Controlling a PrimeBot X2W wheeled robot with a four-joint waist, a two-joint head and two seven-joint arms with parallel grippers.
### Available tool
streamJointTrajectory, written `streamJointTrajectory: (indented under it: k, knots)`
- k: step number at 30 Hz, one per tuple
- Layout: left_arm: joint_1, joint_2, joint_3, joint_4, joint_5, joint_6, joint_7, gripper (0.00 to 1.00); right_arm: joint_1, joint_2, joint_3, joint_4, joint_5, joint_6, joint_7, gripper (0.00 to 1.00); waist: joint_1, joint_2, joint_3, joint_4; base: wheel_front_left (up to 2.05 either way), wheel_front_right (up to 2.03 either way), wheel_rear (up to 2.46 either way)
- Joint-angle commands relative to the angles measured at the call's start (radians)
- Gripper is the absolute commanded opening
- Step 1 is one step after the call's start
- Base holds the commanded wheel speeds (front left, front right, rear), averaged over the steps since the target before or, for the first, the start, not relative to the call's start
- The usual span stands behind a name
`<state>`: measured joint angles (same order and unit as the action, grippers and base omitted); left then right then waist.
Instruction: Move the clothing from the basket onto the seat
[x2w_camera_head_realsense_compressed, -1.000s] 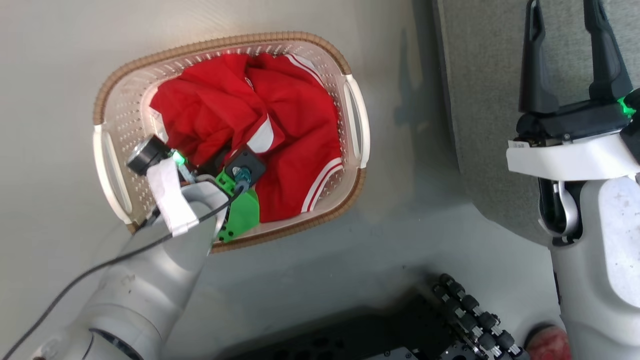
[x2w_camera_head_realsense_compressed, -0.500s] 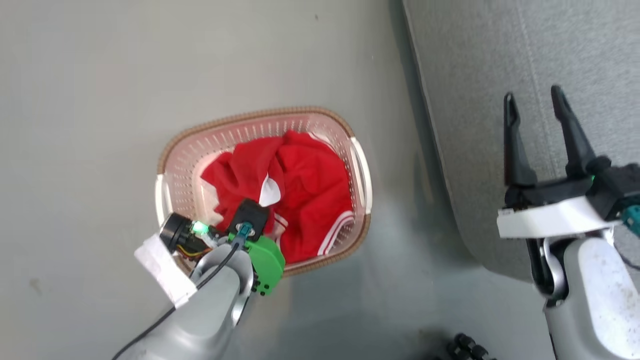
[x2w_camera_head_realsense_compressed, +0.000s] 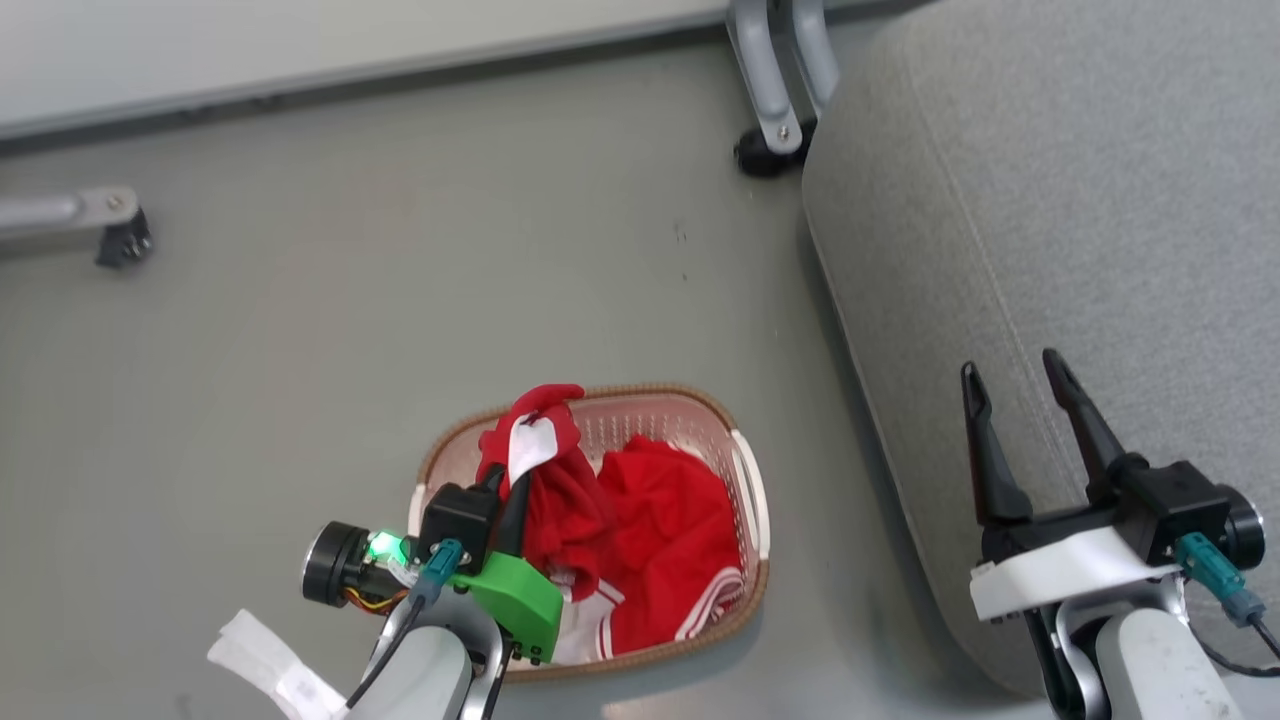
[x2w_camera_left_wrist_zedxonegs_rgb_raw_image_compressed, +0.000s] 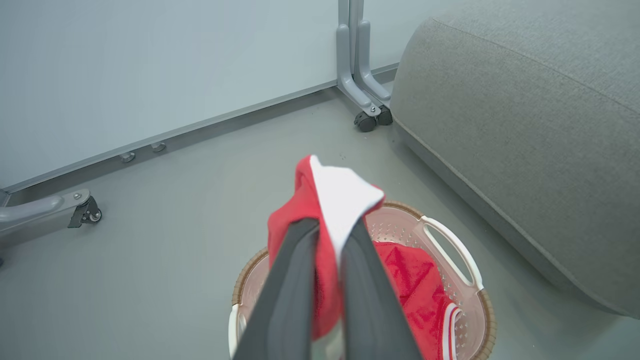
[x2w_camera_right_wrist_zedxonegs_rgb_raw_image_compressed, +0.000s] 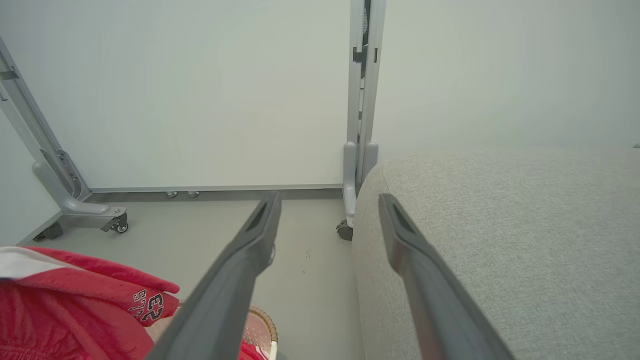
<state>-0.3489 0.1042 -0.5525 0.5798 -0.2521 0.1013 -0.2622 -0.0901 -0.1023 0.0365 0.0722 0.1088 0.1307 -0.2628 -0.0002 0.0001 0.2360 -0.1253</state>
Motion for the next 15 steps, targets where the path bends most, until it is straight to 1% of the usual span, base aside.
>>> streamJointTrajectory:
  k: [1, 7, 15]
  knots:
    - [0.034, -0.008, 0.016, -0.026, 0.004, -0.01, -0.004, 0.0, 0.028, 0.003, 0.002, 0.005, -0.006, 0.0, -0.003, 1.0, 0.0002, -0.0001, -0.167, 0.037, 0.0, 0.0, 0.0]
    - [0.078, -0.024, 0.077, -0.131, 0.031, -0.039, -0.004, 0.0, 0.07, 0.005, 0.013, 0.008, -0.008, 0.0, -0.003, 1.0, 0.0002, -0.0001, -0.22, 0.045, 0.0, 0.0, 0.0]
    - [0.074, -0.043, 0.117, -0.247, 0.059, -0.056, -0.004, 0.0, 0.095, 0.005, 0.03, 0.002, -0.005, 0.0, -0.003, 1.0, 0.0002, -0.0001, -0.245, 0.055, 0.0, 0.0, 0.0]
